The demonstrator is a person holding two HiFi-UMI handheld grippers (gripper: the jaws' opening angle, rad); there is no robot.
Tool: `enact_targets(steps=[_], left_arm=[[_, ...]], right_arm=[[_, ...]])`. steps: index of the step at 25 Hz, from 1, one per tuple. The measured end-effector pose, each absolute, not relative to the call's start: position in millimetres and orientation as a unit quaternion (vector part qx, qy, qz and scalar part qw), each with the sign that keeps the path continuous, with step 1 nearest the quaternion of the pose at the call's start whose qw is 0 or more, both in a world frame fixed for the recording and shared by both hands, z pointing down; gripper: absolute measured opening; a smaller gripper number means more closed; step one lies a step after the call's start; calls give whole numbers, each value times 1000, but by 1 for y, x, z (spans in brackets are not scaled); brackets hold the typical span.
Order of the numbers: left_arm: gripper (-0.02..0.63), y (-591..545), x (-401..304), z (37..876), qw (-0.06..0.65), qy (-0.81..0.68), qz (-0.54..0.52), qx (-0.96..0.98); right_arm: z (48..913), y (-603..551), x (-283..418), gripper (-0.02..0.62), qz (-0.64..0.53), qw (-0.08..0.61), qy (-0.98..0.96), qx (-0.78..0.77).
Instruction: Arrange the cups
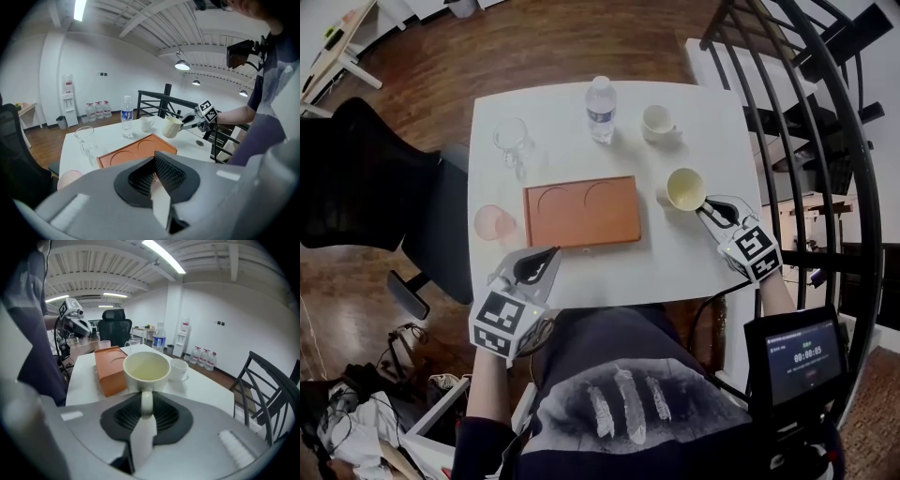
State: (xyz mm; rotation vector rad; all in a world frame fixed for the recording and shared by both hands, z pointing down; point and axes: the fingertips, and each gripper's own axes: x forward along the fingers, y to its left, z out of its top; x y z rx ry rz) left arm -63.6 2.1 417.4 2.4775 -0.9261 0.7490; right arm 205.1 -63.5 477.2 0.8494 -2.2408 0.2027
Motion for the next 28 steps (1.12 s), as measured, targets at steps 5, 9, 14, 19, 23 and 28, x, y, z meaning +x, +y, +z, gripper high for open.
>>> enact_targets(steps=[5,9,14,19,23,28], left_arm=[[15,0,-65,417,195,-335,263,883],[15,0,-67,417,199,-341,259,881],[15,8,-82,421,199,-347,256,880],[15,7,-90,422,201,-356,250,878],[15,6,-91,422,204,-360,249,876],[15,-4,-97,430,210,-365,249,872]], right_arm=[[432,-83,186,60,34,330,-886,323],[400,-91,171,60,0,321,-897,305],[378,-85,140,60,-31,316,-904,284],[375,-83,109,60,-42,319,-915,243],[387,-83,91,60,-46,331,-919,209],[408,-92,74,61,-39,342,-922,176]])
